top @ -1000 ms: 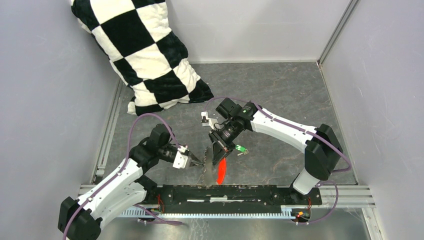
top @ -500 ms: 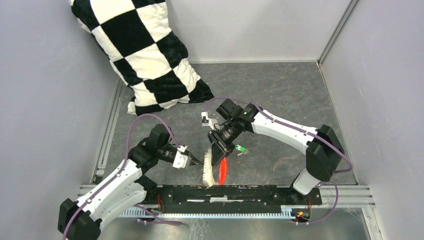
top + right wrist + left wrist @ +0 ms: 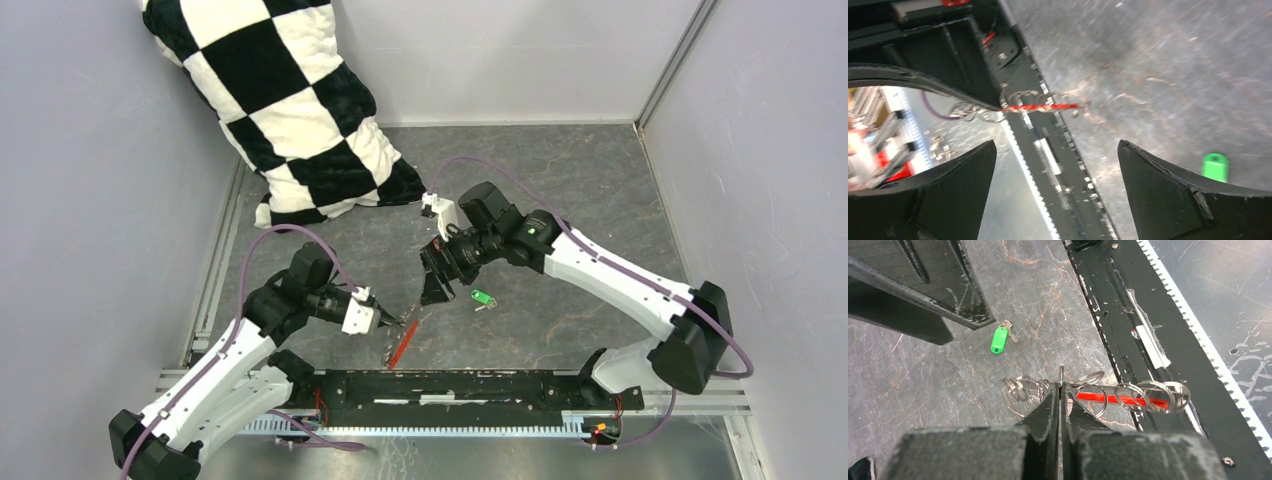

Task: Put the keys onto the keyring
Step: Adjust the keyring.

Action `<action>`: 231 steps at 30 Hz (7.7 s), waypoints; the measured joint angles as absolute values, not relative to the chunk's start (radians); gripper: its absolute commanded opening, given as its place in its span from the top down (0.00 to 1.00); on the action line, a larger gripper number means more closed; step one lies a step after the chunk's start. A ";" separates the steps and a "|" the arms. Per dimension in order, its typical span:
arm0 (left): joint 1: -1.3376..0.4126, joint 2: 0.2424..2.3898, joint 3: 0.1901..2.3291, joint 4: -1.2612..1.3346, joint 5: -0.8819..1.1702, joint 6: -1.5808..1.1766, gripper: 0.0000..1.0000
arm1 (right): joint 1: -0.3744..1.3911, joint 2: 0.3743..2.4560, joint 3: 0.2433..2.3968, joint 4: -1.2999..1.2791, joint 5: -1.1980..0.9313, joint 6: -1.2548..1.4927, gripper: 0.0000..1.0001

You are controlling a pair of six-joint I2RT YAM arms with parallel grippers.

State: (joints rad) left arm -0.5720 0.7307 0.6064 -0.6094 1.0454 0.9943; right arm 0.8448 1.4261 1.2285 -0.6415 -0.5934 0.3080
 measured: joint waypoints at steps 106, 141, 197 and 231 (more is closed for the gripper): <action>-0.572 0.839 0.908 -0.373 1.035 0.358 0.74 | 0.957 1.167 1.186 -0.382 -0.589 -0.191 0.99; -0.572 0.824 1.004 -0.474 1.480 0.609 0.98 | 0.944 0.913 1.015 -0.120 -0.566 -0.047 0.53; -0.619 0.942 1.078 -0.123 1.383 0.544 0.98 | 0.976 0.860 0.697 0.588 -0.669 0.173 0.57; -0.622 0.870 0.976 -0.008 1.229 0.362 0.85 | 0.981 0.896 0.743 0.493 -0.545 0.132 0.99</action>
State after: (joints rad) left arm -0.6220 0.8696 0.9756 -0.0082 1.2293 0.3618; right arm 0.9813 0.8959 0.7425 0.4927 -0.5446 0.1322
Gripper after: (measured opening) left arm 0.035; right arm 0.016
